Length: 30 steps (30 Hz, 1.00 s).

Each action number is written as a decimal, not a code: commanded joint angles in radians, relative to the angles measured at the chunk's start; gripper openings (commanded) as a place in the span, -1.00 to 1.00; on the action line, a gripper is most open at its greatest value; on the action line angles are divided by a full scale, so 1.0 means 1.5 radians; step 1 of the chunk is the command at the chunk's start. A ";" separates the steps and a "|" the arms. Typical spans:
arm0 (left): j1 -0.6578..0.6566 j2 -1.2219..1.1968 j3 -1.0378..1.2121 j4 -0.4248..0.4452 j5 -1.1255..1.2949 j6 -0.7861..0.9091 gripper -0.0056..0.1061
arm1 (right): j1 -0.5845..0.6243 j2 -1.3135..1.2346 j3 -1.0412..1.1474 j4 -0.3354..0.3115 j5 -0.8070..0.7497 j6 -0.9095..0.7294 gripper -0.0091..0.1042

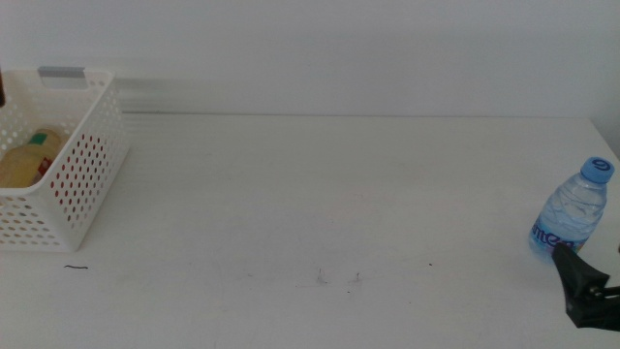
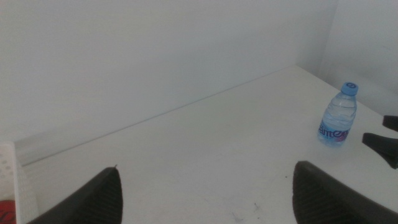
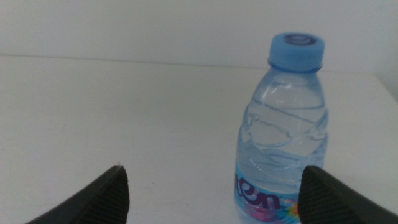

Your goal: Use arms to grab the bottles and put them into the dustbin to the left of the table.

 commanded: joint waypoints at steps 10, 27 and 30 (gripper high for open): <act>-0.002 -0.001 0.000 0.001 -0.008 -0.001 0.78 | -0.005 0.233 0.003 0.092 -0.212 -0.045 0.77; -0.002 -0.001 0.000 0.001 -0.008 -0.003 0.78 | -0.005 0.245 0.003 0.134 -0.212 -0.049 0.77; -0.002 -0.001 0.000 0.001 -0.008 -0.003 0.78 | -0.005 0.260 -0.003 0.153 -0.212 -0.050 0.77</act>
